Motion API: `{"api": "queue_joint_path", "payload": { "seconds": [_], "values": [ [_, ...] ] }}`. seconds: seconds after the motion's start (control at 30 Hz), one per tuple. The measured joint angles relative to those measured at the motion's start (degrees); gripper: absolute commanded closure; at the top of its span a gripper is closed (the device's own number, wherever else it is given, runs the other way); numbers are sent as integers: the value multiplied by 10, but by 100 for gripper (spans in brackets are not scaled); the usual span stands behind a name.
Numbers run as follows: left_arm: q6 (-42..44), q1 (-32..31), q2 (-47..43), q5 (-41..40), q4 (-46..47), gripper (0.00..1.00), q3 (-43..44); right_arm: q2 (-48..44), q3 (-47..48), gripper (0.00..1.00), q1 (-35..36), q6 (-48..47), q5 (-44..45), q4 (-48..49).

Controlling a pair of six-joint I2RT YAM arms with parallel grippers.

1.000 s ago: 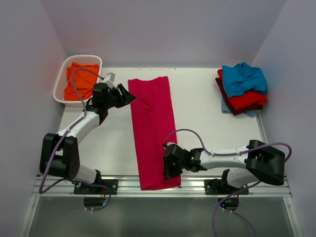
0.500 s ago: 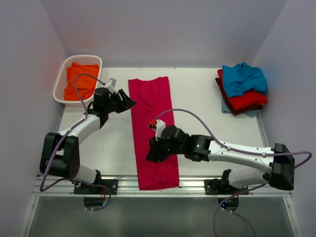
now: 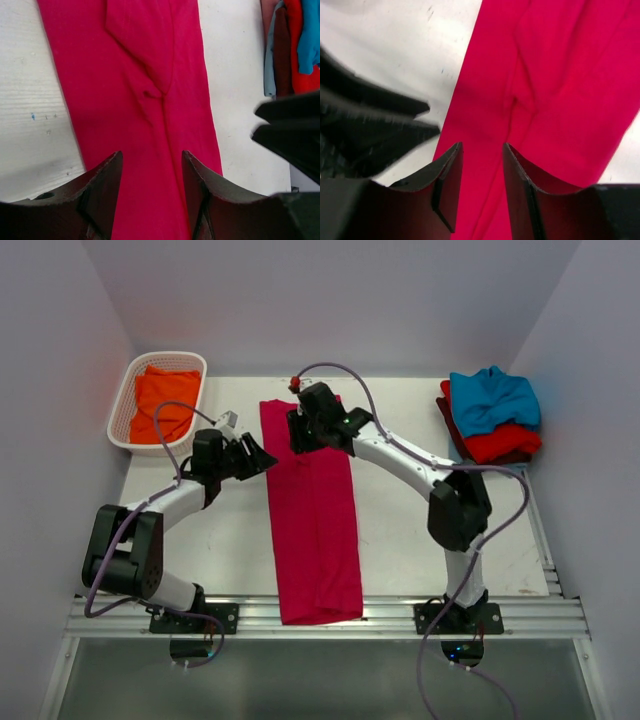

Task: Fold and stack the t-shirts
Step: Rotate the tshirt 90 degrees

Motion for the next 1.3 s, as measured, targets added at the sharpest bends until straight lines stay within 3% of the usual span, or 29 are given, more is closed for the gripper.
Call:
{"api": "queue_joint_path", "payload": {
  "seconds": [0.2,0.43,0.7,0.97,1.03,1.1,1.17,1.3],
  "values": [
    [-11,0,0,24,46,46,-28,160,199,65,-32,-39,-15,-40],
    [-20,0,-2,32,74,47,-54,289,318,69,-86,-46,-61,-53],
    [-26,0,-5,35,78,47,-63,364,335,72,-121,-46,-120,-58],
    [-26,0,0,31,82,47,-61,356,310,86,-113,-57,-120,-41],
    [-27,0,21,30,86,47,-52,353,302,85,-113,-58,-120,-35],
    [-31,0,56,28,101,47,-34,348,290,76,-114,-58,-121,-25],
    [-41,0,93,23,111,49,-7,342,279,73,-115,-57,-125,-15],
    [-64,0,174,5,129,50,73,332,258,78,-118,-58,-134,1]
  ]
}}
